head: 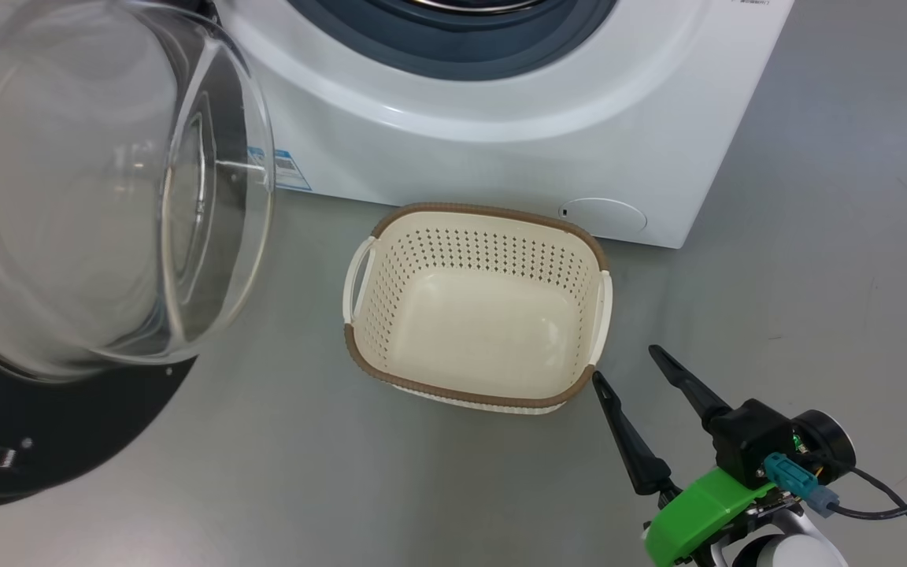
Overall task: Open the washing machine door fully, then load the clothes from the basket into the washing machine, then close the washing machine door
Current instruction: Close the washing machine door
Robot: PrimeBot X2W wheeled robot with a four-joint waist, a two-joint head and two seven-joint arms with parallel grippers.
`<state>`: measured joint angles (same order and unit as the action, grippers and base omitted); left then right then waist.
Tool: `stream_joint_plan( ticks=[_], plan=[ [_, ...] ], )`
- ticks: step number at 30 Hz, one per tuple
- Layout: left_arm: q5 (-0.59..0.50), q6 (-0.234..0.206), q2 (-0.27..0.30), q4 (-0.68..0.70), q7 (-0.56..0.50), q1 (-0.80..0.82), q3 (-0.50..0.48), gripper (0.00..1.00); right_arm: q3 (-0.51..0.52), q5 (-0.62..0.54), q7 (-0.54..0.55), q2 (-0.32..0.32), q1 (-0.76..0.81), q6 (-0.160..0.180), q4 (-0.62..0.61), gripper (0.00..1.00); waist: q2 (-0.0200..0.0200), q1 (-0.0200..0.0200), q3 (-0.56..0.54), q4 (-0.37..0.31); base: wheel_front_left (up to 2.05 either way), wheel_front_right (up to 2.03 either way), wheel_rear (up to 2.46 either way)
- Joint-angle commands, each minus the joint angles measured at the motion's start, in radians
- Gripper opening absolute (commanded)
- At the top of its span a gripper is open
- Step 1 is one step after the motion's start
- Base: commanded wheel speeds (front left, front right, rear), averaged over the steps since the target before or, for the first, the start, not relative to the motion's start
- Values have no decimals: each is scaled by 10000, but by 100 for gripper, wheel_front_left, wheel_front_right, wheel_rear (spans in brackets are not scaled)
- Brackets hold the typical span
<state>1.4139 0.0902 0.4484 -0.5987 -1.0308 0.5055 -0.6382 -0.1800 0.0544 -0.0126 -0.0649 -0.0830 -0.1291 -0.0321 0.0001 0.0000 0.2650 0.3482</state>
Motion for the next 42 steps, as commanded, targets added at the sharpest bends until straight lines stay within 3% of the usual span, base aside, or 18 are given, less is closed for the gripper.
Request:
stream_joint_plan(
  ticks=[1, 12, 25, 42],
  plan=[
    [187, 56, 360, 536, -228, -236, -98, 0, -242, 68, -116, 125, -233, -16, -217, 100, -1, 0, -31, -13, 0, 0, 0],
    [867, -358, -1012, 2964, -1123, -1081, 191, 0, -229, 81, -156, 141, -245, -16, -195, 100, -1, 0, -79, -151, 0, 0, 0],
    [1419, -923, -2211, 5192, -1877, -1854, 711, 0, -262, 165, -245, 145, -301, -16, -128, 100, -1, 0, -96, -406, 0, 0, 0],
    [1556, -1161, -3747, 6091, -1546, -2084, 1864, 0, -460, 408, -523, 146, -418, -16, 137, 100, -1, 0, -135, -1347, 0, 0, 0]
  ],
)
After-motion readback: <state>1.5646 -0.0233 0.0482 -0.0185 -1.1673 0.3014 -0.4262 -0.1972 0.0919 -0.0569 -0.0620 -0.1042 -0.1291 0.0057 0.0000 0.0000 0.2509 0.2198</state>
